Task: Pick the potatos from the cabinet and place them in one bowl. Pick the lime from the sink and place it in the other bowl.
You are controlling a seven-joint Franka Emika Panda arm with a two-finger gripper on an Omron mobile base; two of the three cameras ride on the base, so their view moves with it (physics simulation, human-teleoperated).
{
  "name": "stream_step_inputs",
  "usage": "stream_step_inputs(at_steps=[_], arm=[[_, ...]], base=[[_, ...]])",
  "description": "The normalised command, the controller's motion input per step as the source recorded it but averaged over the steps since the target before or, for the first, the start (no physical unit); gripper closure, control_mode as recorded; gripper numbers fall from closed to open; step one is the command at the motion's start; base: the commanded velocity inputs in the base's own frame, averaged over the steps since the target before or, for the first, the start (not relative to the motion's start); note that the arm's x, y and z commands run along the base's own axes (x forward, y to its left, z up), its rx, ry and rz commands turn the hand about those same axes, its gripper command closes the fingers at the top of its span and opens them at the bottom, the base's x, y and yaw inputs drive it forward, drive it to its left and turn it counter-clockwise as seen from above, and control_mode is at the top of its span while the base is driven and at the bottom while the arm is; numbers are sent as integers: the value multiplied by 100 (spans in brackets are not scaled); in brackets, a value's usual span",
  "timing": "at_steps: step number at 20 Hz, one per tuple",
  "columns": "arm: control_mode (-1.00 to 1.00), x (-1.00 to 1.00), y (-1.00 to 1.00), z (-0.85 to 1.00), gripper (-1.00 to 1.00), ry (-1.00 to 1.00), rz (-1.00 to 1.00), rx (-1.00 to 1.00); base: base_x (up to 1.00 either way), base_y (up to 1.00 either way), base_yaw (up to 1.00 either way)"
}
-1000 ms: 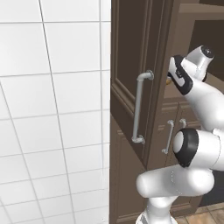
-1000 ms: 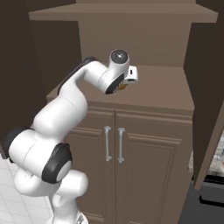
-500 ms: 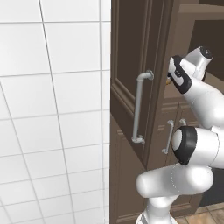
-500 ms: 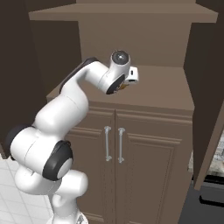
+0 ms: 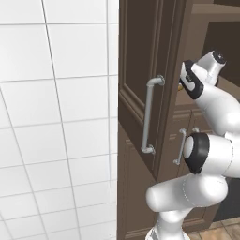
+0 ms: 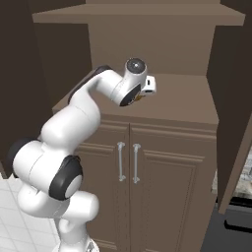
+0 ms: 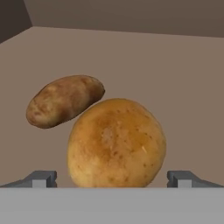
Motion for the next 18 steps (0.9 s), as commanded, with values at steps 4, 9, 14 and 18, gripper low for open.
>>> stream_step_inputs(at_steps=[4, 9, 14, 18], arm=[[-100, 8, 0, -6, -100, 0, 0, 0], [-100, 9, 0, -3, -100, 0, 0, 1], [-100, 10, 0, 0, -100, 0, 0, 2], [-100, 5, 0, -2, -100, 0, 0, 1]], base=[[0, 0, 0], [0, 0, 0], [0, 0, 0], [0, 0, 0]])
